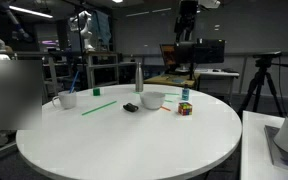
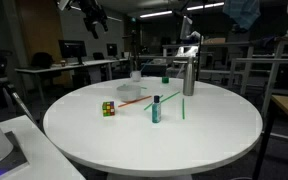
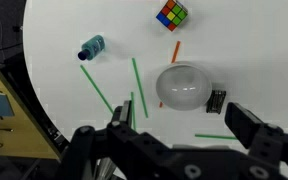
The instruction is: Place the bottle inside the white bowl
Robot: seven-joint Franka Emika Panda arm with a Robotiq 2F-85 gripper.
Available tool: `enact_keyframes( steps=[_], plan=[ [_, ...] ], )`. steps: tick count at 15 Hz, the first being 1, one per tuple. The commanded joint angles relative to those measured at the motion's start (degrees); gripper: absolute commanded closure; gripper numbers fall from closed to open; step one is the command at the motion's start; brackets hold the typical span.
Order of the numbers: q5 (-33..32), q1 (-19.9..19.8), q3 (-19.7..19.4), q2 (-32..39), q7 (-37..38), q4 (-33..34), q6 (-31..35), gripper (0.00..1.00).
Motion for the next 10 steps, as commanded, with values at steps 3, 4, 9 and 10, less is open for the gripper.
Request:
enact_keyframes(
  steps=[3, 4, 9, 10],
  plan=[
    [-1.53, -0.26, -0.86, 1.22, 0.66, -0.04, 1.31, 0.00],
    [-2.22, -0.89, -1.23, 1.87, 0.66, -0.19, 1.82, 0.00],
    [-4.31, -3.00, -3.32, 7.42, 1.79, -0.09, 5.32, 0.00],
    [-4.69, -3.54, -3.57, 8.99, 2.29, 0.25, 5.72, 0.00]
  ],
)
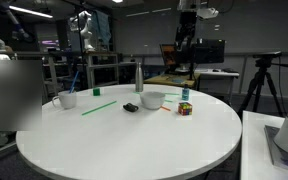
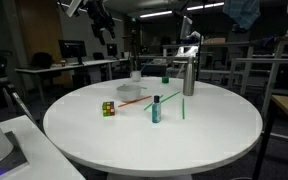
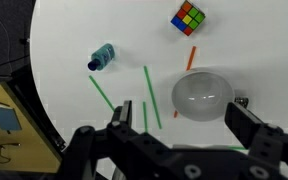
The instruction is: Place the bottle inside the white bowl
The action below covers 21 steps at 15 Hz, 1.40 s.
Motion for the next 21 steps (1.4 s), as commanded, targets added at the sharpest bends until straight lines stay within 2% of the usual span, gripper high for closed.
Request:
enact_keyframes(
  steps=[1, 7, 11, 13, 14, 15, 21],
  plan=[
    [-2.91, -2.16, -0.82, 6.52, 2.83, 1.51, 2.93, 0.00],
    [-3.83, -3.19, -3.52, 15.76, 3.11, 4.27, 3.57, 0.00],
    [-5.31, -3.87, -6.92, 19.32, 1.75, 5.57, 3.11, 0.00],
    [-5.21, -4.39, -8.83, 19.82, 1.62, 5.86, 2.86, 0.00],
    [-2.75, -4.09, -9.49, 19.58, 0.54, 6.01, 3.17, 0.00],
    [-3.85, -3.43, -8.89, 18.77, 1.80, 4.33, 2.99, 0.00],
    [-3.80, -3.23, -9.12, 18.83, 1.75, 4.24, 2.99, 0.00]
  ],
)
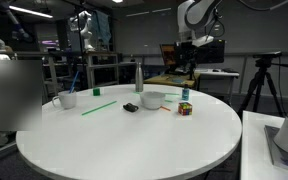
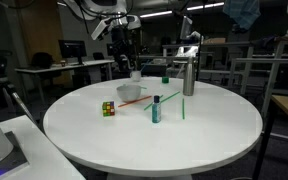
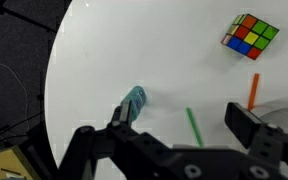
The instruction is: Place the bottle inside the white bowl
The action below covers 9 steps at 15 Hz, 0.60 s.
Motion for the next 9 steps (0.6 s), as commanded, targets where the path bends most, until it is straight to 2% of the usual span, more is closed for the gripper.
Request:
enact_keyframes(
  steps=[1, 4, 9],
  plan=[
    [0.01, 0.12, -0.12, 0.00, -0.03, 0.08, -0.12, 0.00],
    [-2.05, -0.19, -0.13, 1.22, 0.85, 0.43, 1.69, 0.00],
    [-2.62, 0.05, -0.81, 5.77, -6.73, 3.05, 4.39, 0.00]
  ],
)
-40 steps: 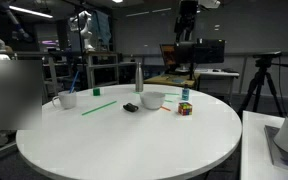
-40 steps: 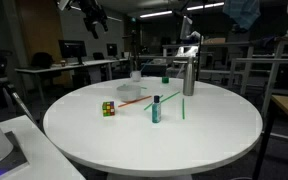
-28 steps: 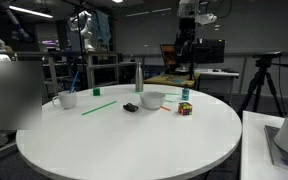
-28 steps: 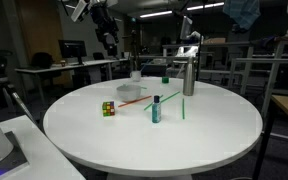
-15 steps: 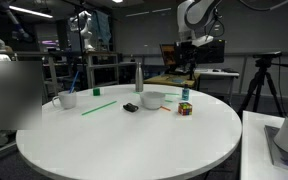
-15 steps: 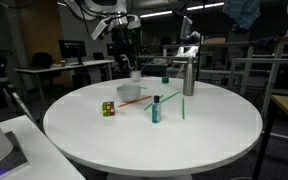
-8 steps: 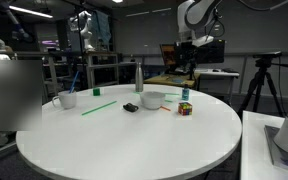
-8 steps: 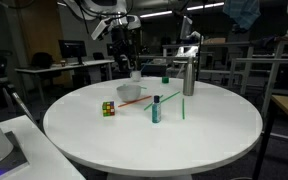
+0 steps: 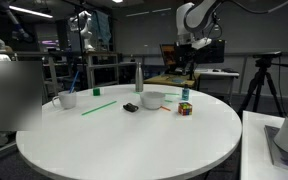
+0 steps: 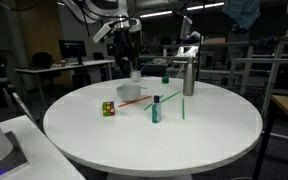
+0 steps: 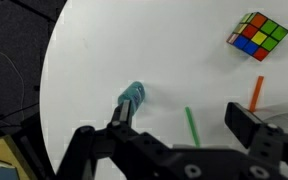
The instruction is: Place the bottle inside the white bowl
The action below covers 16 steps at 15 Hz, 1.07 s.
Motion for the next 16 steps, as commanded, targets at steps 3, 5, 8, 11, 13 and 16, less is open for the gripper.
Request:
enact_keyframes(
  steps=[3, 5, 8, 11, 13, 16],
  plan=[
    [-1.65, -0.35, -1.69, 6.37, -9.14, 3.99, 3.57, 0.00],
    [-2.24, -0.82, -2.69, 7.77, -11.76, 4.65, 3.88, 0.00],
    [-2.61, -2.09, -4.77, 9.67, -15.04, 5.25, 4.51, 0.00],
    [-2.07, -3.13, -6.63, 11.64, -17.24, 5.91, 6.18, 0.00],
    [0.19, -3.80, -7.13, 12.75, -19.28, 6.29, 8.36, 0.00],
    [5.55, -4.62, -6.68, 14.63, -23.86, 6.84, 12.91, 0.00]
  ],
)
